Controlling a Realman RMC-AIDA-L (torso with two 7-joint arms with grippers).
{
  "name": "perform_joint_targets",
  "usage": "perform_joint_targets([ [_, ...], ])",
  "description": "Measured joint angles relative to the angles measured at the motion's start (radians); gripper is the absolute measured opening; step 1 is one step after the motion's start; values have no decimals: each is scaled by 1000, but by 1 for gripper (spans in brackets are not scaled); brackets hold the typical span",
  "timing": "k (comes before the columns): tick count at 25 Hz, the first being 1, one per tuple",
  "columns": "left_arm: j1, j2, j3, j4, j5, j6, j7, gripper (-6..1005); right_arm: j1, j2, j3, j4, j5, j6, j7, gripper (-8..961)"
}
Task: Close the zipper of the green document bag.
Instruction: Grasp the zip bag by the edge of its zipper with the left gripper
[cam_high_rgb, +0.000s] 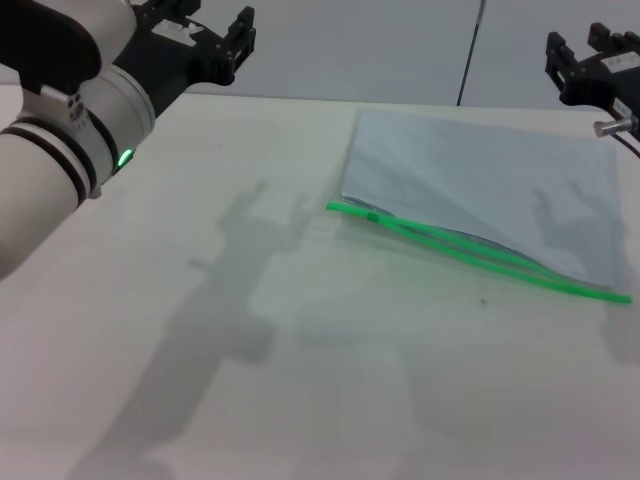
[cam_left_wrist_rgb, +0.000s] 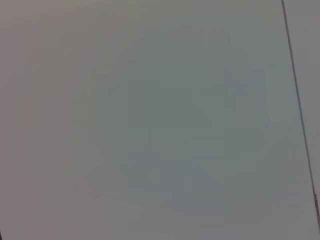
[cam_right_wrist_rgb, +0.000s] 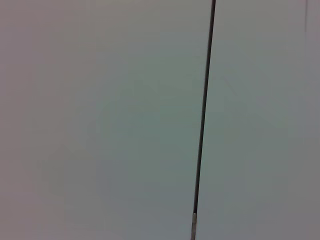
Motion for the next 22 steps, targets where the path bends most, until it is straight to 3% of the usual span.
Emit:
perform_joint_targets([
  [22, -7, 2, 1, -7, 5, 25, 5, 591, 11, 0, 0, 14, 3, 0, 6, 461],
])
